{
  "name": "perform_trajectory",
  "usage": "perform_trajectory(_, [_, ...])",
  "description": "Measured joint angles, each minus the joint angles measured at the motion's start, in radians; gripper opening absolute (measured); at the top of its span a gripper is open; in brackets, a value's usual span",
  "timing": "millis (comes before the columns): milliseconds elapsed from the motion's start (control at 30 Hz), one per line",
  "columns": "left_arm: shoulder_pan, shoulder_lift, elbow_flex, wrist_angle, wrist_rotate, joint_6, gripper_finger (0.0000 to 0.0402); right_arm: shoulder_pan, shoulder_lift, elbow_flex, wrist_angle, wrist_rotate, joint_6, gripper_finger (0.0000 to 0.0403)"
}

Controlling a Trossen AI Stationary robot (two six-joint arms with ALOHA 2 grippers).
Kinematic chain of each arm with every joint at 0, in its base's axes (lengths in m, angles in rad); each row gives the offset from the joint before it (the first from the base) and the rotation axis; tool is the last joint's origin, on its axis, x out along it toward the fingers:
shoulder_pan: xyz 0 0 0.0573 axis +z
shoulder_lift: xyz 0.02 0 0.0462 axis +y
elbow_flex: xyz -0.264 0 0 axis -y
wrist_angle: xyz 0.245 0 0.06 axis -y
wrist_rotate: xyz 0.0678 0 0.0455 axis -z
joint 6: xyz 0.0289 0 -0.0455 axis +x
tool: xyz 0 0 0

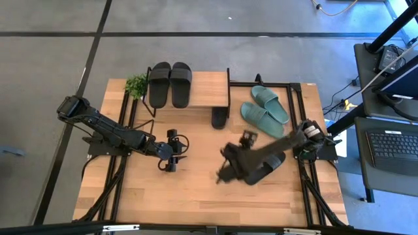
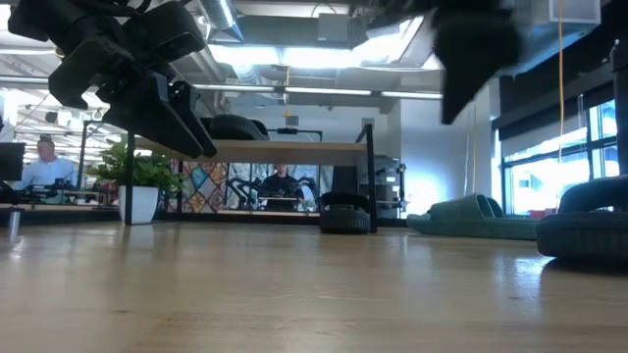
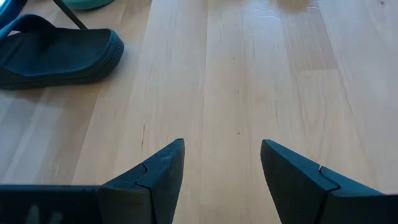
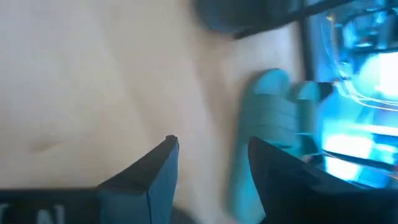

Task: Pick and place slides into the shelf
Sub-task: Put the black slipper under the shelf

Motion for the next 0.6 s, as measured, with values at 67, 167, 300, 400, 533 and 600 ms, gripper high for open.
perform_trajectory(67, [0.0, 0.0, 0.0, 0.0, 0.0, 0.0, 0.0204, 0.063, -0.012, -0.009, 0.011, -0.035, 0.071, 0.0193])
perform_trajectory(167, [0.001, 0.0, 0.0, -0.002, -0.006, 0.0, 0.0204, 0.152, -0.017, -0.007, 0.0, -0.092, 0.241, 0.0193])
perform_trajectory(300, [0.001, 0.0, 0.0, -0.003, -0.007, 0.0, 0.0204, 0.254, -0.021, -0.008, 0.004, -0.099, 0.406, 0.0193])
perform_trajectory(400, [0.001, 0.0, 0.0, -0.005, -0.007, 0.001, 0.0204, 0.306, -0.021, -0.01, 0.004, -0.1, 0.467, 0.0193])
perform_trajectory(533, [0.001, 0.0, 0.0, -0.007, -0.007, 0.0, 0.0204, 0.34, -0.021, -0.04, 0.0, -0.111, 0.596, 0.0193])
perform_trajectory(600, [0.001, 0.0, 0.0, -0.009, -0.007, 0.001, 0.0204, 0.333, -0.021, -0.06, -0.001, -0.147, 0.665, 0.0193])
